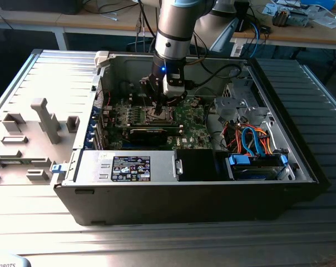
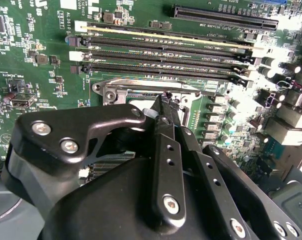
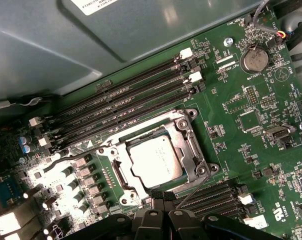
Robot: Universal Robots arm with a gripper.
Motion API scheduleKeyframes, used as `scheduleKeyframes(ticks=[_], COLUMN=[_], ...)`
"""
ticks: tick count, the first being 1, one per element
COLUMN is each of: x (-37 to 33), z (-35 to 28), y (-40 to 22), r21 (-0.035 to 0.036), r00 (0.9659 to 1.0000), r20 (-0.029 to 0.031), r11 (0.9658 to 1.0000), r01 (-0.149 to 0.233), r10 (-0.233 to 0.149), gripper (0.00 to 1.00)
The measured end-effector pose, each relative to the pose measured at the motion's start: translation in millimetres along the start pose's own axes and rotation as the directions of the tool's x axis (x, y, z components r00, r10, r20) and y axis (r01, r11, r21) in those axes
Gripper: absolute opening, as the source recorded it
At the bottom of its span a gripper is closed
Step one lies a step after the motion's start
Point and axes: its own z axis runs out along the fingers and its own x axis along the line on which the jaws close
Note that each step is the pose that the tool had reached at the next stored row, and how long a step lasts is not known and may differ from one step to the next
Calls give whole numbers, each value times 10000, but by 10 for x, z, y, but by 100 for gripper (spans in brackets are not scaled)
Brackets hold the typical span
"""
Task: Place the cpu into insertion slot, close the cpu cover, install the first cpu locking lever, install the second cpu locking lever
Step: 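Install the first cpu locking lever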
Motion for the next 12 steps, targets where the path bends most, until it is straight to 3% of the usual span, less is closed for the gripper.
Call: scheduleKeyframes(ticks=[12], x=[0], z=[0], y=[0], r21=[6], r00=[10000], r20=[8], r11=[10000], r01=[66], r10=[-67], gripper=[11])
